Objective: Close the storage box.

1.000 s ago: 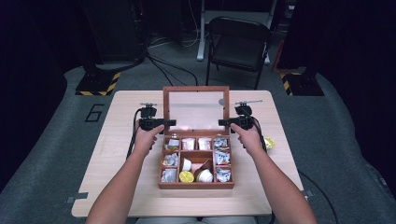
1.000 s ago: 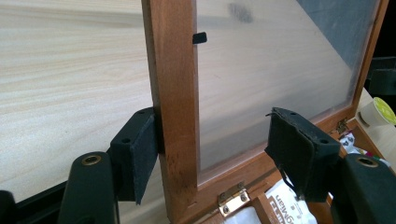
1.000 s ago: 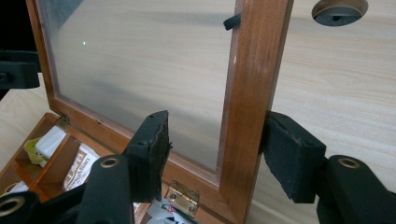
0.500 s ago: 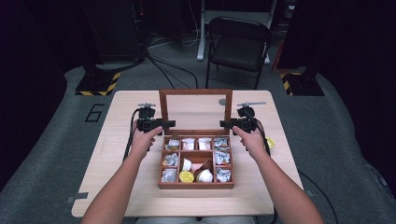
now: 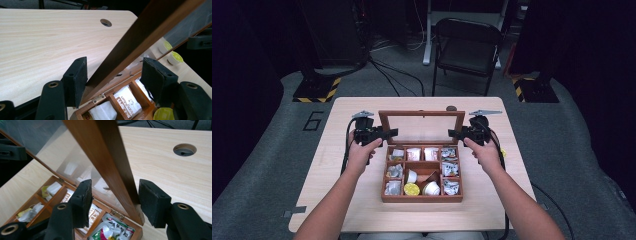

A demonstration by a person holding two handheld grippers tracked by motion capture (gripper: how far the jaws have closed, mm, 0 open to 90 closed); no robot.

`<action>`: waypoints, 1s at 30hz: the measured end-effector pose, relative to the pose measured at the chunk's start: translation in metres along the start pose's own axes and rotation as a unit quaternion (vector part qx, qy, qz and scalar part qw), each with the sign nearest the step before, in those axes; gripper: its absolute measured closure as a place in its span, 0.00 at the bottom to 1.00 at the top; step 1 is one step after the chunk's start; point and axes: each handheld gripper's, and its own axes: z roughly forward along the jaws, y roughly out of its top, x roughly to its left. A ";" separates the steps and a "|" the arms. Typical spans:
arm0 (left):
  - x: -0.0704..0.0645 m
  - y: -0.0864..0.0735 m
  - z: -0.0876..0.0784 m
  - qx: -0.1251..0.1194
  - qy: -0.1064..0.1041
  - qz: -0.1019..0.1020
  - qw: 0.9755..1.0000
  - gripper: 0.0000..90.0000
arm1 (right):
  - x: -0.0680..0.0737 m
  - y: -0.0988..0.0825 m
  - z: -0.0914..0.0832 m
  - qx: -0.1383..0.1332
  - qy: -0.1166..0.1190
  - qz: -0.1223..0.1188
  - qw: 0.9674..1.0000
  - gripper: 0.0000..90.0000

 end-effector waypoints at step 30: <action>-0.031 0.001 -0.058 -0.010 -0.004 0.039 0.999 0.42 | 0.032 -0.002 -0.055 -0.015 0.006 -0.042 0.999 0.50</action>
